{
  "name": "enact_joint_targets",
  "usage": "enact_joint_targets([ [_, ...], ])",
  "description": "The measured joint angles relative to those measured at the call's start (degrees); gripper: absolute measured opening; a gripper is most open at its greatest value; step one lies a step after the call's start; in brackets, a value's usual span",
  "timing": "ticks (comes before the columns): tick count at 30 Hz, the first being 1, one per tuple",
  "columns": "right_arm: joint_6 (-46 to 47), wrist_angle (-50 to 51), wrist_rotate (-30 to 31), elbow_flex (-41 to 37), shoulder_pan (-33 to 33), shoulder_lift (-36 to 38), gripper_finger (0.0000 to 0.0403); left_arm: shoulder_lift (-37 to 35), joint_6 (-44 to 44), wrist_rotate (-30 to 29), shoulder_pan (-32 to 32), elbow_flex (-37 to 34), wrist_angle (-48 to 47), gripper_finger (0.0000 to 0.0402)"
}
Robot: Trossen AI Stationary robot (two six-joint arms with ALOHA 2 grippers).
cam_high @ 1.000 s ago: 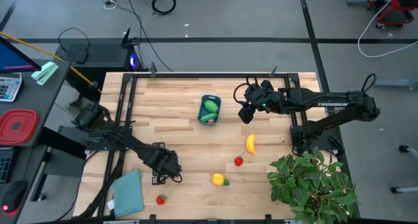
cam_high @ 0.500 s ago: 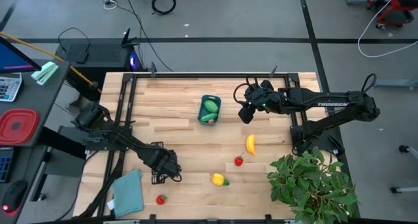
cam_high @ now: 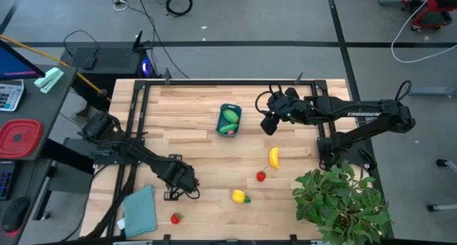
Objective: Pick and placing Produce into tupperware
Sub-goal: Put the pink peach into the blue bin
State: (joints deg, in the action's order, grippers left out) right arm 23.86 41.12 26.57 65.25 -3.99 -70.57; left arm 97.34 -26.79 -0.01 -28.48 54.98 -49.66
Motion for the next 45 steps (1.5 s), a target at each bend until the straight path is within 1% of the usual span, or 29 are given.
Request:
enact_joint_targets([
  [3,0.0,0.0,0.0,0.0,0.0,0.0,0.0183,-0.3,0.9,-1.3,1.9,0.0,-1.1,0.0022],
  [6,0.0,0.0,0.0,0.0,0.0,0.0,0.0183,-0.3,3.8,-5.4,3.9,2.4,-5.3,0.0022],
  [8,-0.3,0.0,0.0,0.0,0.0,0.0,0.0183,-0.3,7.4,-10.4,5.2,5.3,-8.3,0.0025],
  [10,-1.2,0.0,0.0,0.0,0.0,0.0,0.0183,-0.4,12.0,-16.9,6.7,8.6,-9.7,0.0027],
  [12,-2.0,0.0,0.0,0.0,0.0,0.0,0.0183,-0.4,17.0,-23.9,8.7,12.6,-9.4,0.0026],
  [14,-2.4,0.0,0.0,0.0,0.0,0.0,0.0183,-0.4,22.6,-29.4,11.1,16.3,-7.8,0.0022],
  [16,-2.5,0.0,0.0,0.0,0.0,0.0,0.0183,-0.4,29.1,-31.2,14.3,19.3,-4.3,0.0022],
  [19,-2.5,0.0,0.0,0.0,0.0,0.0,0.0183,-0.4,36.9,-31.4,19.6,23.0,0.7,0.0022],
  [21,-2.5,0.0,0.0,0.0,0.0,0.0,0.0183,-0.4,41.5,-31.5,23.4,23.7,3.9,0.0027],
  [24,-2.4,0.0,0.0,0.0,0.0,0.0,0.0183,-0.4,44.6,-30.8,28.7,23.7,9.4,0.0032],
  [26,-2.4,0.0,0.0,0.0,0.0,0.0,0.0183,-0.3,45.4,-26.9,32.0,23.7,12.6,0.0031],
  [29,-2.4,0.0,0.0,0.0,0.0,0.0,0.0183,0.8,44.9,-18.5,35.6,23.7,16.8,0.0024],
  [31,-2.4,0.0,0.0,0.0,0.0,0.0,0.0183,2.1,44.0,-15.0,37.1,23.8,18.5,0.0023],
  [33,-2.4,0.0,0.0,0.0,0.0,0.0,0.0183,4.1,41.6,-14.0,38.0,23.8,18.0,0.0028],
  [35,-2.4,0.0,0.0,0.0,0.0,0.0,0.0183,6.8,39.0,-14.0,38.3,23.8,17.7,0.0035],
  [39,-2.5,0.0,0.0,0.0,0.0,0.0,0.0183,11.8,39.3,-14.1,37.7,23.7,18.6,0.0039],
  [42,-2.5,0.0,0.0,0.0,0.0,0.0,0.0183,14.1,38.1,-14.0,37.5,23.7,19.5,0.0045],
  [45,-2.5,0.0,0.0,0.0,0.0,0.0,0.0183,15.2,35.3,-14.3,37.7,23.7,19.3,0.0060],
])
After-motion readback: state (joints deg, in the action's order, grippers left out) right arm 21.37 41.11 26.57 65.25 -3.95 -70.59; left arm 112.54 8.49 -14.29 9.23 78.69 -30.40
